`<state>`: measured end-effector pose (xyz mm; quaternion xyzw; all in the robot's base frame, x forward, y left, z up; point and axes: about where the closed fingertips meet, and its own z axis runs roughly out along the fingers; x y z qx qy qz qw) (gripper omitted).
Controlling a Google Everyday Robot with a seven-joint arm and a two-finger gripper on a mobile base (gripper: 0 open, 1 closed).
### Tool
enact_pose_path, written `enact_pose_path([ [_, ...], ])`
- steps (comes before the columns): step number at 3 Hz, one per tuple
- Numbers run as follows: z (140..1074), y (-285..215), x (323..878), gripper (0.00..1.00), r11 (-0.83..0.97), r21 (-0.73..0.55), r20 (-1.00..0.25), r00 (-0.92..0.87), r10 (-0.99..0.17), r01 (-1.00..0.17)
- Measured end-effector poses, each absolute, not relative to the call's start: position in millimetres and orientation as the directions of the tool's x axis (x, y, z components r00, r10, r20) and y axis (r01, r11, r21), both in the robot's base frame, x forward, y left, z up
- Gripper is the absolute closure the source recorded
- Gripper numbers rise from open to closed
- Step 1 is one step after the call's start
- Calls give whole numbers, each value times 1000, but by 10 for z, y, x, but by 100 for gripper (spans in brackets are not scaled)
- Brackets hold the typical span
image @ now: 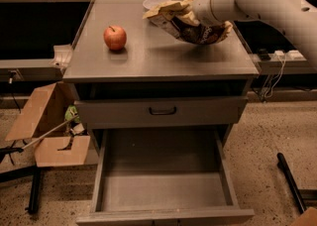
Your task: Place brown chip bag into middle drawer
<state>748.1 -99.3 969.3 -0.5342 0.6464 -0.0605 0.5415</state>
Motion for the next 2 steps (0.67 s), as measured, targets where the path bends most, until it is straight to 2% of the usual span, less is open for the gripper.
enact_pose_path([
  [1, 9806, -963, 7357, 100, 416, -644, -660, 191, -727, -641],
  [2, 10055, -977, 6831, 100, 377, -615, -708, 276, -650, -692],
])
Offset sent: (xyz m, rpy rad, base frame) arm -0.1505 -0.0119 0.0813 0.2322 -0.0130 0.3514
